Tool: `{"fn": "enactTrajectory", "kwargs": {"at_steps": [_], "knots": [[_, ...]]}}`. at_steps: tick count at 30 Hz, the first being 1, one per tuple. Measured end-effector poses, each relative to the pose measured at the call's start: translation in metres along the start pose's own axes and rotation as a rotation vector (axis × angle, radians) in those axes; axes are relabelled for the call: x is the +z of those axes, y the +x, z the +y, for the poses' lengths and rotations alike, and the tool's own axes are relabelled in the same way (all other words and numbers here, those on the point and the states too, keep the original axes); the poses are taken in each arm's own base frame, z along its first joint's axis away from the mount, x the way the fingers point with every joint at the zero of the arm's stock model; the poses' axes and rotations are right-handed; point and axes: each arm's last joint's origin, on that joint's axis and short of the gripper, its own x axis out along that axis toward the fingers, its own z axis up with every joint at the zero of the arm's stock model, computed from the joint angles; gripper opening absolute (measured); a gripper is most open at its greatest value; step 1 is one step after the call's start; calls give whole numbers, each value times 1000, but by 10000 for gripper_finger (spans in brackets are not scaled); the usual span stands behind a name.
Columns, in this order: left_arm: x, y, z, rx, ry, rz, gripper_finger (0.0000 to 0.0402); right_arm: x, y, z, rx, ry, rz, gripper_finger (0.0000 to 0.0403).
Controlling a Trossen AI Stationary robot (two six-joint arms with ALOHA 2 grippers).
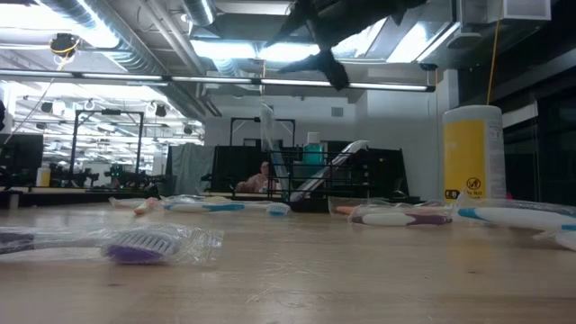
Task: Pick & Place toothbrushing station
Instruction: Put the orange toothbrush into the black mesh organizer
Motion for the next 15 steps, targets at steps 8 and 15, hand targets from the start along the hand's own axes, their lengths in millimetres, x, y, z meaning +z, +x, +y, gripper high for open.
{"fn": "enactTrajectory", "kwargs": {"at_steps": [8,15], "knots": [[0,0,0,10,0,-3,134,-48,-62,6,-361,-92,194,179],[-1,0,1,38,12,-1,134,-104,-79,-21,-553,-137,463,145]]}}
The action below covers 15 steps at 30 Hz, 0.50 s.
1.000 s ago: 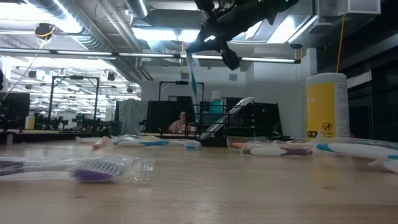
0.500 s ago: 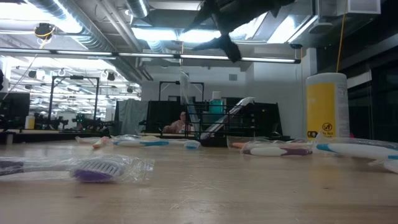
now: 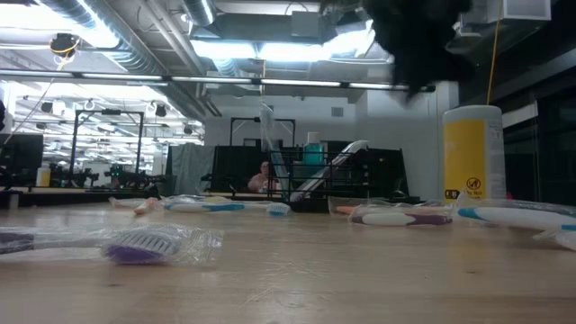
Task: Pick & Place toothbrushing station
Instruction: Put the orange toothbrush into the black mesh organizer
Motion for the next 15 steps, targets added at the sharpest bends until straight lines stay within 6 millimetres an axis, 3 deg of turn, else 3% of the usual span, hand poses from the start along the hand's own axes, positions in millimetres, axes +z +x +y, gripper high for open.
{"fn": "enactTrajectory", "kwargs": {"at_steps": [4,8,15], "knots": [[0,0,0,-1,-2,-1,134,-27,28,-17,-45,32,163,143],[0,0,0,-2,-17,-2,134,-44,44,-30,-7,190,206,146],[0,0,-1,-19,-43,3,134,-52,45,-46,-51,408,133,141]]}}
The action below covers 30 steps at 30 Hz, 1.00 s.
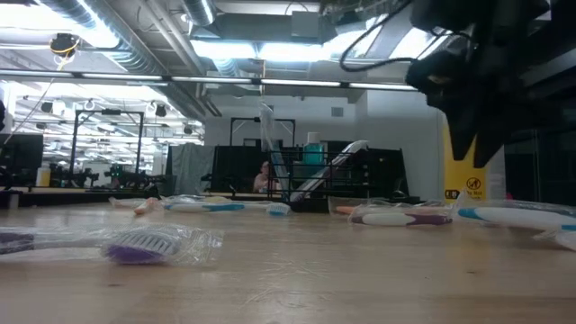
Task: Pick & Place toothbrushing station
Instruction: Put the orange toothbrush into the black mesh organizer
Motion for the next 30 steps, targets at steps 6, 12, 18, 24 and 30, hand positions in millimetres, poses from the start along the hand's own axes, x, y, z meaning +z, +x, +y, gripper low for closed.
{"fn": "enactTrajectory", "kwargs": {"at_steps": [6,12,18,24,30], "knots": [[0,0,0,-16,3,5,134,-3,13,-15,-58,117,25,141],[0,0,-1,-44,15,15,134,2,22,-17,-16,226,-56,144],[0,-2,-2,-93,16,26,134,8,33,-27,-70,274,-83,144],[1,-5,-3,-123,12,24,134,12,43,-34,-63,303,-103,144],[4,-11,-2,-148,4,6,134,11,51,-35,-5,324,-98,136]]}}
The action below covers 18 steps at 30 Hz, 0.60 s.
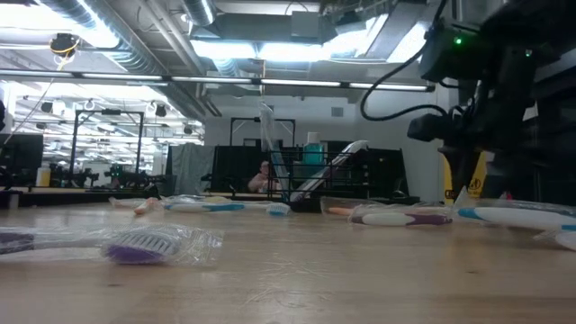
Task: Pick & Place toothbrushing station
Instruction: Put the orange toothbrush into the black mesh organizer
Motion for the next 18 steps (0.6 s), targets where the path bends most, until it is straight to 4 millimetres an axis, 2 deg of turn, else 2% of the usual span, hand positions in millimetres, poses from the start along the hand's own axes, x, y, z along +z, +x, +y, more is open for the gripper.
{"fn": "enactTrajectory", "kwargs": {"at_steps": [10,12,15,18], "knots": [[5,-4,-1,-18,3,-50,134,-1,11,-6,49,24,23,102],[5,-4,-1,-18,9,-51,134,-1,12,-7,57,18,24,80],[5,-4,-1,-18,11,-52,134,-2,12,-5,85,-29,25,22],[6,-4,-1,-17,18,-55,134,-4,11,0,140,-50,19,7]]}}
